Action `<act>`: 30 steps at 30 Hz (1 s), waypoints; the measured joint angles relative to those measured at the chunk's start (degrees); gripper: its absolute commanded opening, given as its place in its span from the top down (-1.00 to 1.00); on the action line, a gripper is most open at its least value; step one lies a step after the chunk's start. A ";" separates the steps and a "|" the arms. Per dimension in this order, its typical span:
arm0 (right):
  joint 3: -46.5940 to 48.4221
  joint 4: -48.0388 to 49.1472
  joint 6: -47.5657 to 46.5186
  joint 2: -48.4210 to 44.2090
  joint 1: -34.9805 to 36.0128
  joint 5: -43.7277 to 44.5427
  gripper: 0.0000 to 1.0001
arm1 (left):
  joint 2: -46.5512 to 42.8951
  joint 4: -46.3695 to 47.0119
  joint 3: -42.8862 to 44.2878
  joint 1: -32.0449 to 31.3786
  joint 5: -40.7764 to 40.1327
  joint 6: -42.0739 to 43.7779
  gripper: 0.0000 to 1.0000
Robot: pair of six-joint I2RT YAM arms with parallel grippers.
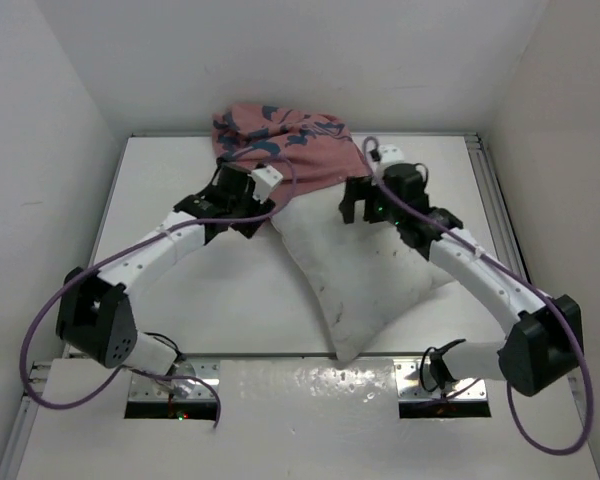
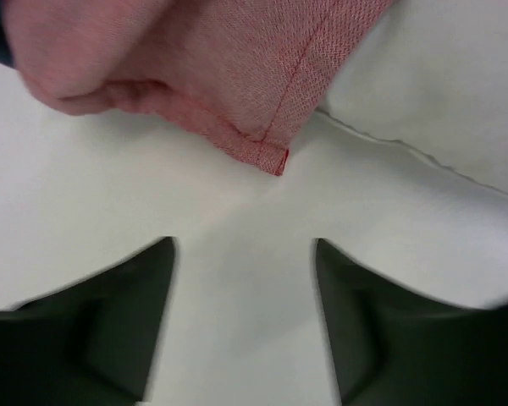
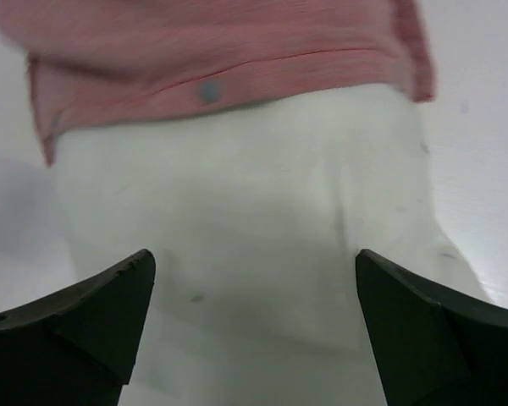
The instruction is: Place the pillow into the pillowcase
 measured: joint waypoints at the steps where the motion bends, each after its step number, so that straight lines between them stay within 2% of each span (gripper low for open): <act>1: -0.13 -0.39 -1.86 -0.48 3.28 1.79 -0.98 | 1.33 1.70 -1.49 0.00 -1.05 0.04 -0.55; 2: -0.50 -0.37 -3.39 -0.94 6.54 3.23 -0.98 | 2.93 3.32 -2.67 -0.04 -1.97 0.13 -0.65; 5: -2.91 0.35 -6.08 -2.23 12.15 6.43 -0.98 | 7.10 6.99 -3.41 0.04 -3.32 0.57 -0.70; 12: -4.63 0.81 -8.11 -2.10 18.29 13.81 -0.98 | 9.79 19.15 -6.08 0.04 -4.79 1.53 -0.70; 16: -4.81 1.62 -9.51 -1.77 21.59 15.85 -0.98 | 14.36 23.50 -6.71 0.15 -6.62 1.44 -0.66; 19: -4.81 1.64 -10.86 -0.79 24.17 18.73 -0.98 | 17.44 26.03 -7.17 0.15 -6.47 0.22 -0.26; 20: -4.76 1.62 -11.17 -0.15 24.96 19.91 -0.98 | 18.03 26.49 -7.21 0.15 -6.23 -0.33 0.11; 21: -4.63 1.55 -11.72 0.79 25.73 21.29 -0.98 | 18.45 27.21 -7.28 0.15 -5.95 -0.83 0.36; 23: -4.02 1.11 -12.72 3.08 27.04 24.00 -0.98 | 18.58 28.04 -7.39 0.15 -5.53 -1.70 1.00; 27: -1.38 -0.72 -14.75 6.73 29.35 29.97 -0.98 | 18.53 27.96 -7.17 0.24 -5.57 -1.95 1.00; 30: 0.28 -1.55 -16.31 6.27 30.32 33.55 -0.98 | 18.36 21.24 -4.22 0.52 -4.33 -1.20 1.00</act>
